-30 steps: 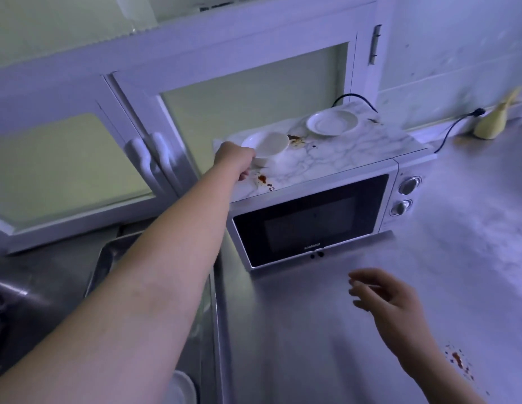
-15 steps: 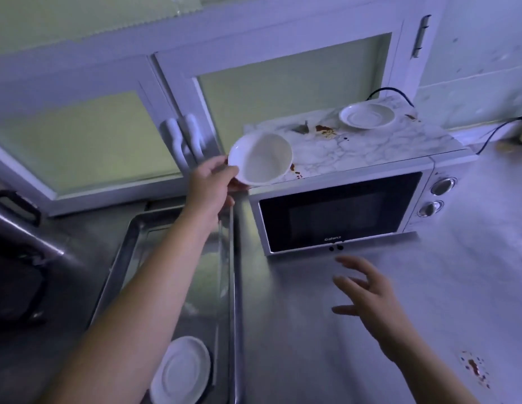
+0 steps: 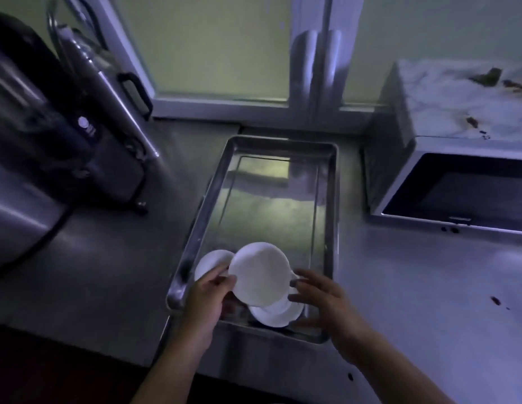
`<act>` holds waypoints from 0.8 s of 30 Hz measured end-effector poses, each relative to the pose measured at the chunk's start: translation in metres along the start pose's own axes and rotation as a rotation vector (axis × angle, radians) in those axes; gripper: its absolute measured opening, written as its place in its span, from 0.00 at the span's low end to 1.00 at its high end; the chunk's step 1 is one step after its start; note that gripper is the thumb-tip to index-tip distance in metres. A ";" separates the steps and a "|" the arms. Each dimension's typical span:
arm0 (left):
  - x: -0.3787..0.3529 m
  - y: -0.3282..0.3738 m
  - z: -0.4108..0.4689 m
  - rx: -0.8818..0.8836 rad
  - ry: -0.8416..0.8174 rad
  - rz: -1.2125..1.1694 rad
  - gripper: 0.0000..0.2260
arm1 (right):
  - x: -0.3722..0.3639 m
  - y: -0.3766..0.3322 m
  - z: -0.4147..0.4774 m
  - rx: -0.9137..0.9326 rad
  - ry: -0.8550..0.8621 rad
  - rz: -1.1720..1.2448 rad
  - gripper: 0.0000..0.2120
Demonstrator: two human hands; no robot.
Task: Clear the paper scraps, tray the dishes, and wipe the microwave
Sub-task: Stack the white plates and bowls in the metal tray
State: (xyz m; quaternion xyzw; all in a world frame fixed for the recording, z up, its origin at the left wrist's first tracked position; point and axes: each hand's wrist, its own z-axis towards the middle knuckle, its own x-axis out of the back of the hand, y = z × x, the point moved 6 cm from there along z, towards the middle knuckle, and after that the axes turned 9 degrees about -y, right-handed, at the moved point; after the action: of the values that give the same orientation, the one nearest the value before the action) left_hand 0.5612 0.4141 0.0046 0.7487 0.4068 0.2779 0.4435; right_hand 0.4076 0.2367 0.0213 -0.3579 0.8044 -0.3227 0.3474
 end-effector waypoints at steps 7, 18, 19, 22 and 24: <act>0.078 -0.040 0.051 0.106 0.034 -0.052 0.13 | -0.078 0.021 0.068 -0.114 0.002 -0.132 0.13; 0.110 -0.047 0.088 0.015 -0.095 0.442 0.23 | -0.101 0.057 0.118 -0.170 0.204 -0.305 0.16; 0.108 -0.043 0.087 0.003 -0.114 0.466 0.22 | -0.102 0.059 0.120 -0.165 0.211 -0.333 0.18; 0.096 -0.034 0.085 -0.045 -0.183 0.555 0.18 | -0.103 0.063 0.126 -0.152 0.247 -0.355 0.19; 0.093 -0.029 0.084 -0.102 -0.186 0.610 0.16 | -0.104 0.067 0.127 -0.142 0.254 -0.393 0.21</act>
State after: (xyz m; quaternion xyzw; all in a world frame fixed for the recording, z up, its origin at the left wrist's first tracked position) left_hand 0.6640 0.4644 -0.0545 0.8352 0.1070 0.3485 0.4118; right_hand 0.5370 0.3217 -0.0656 -0.4877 0.7773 -0.3690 0.1478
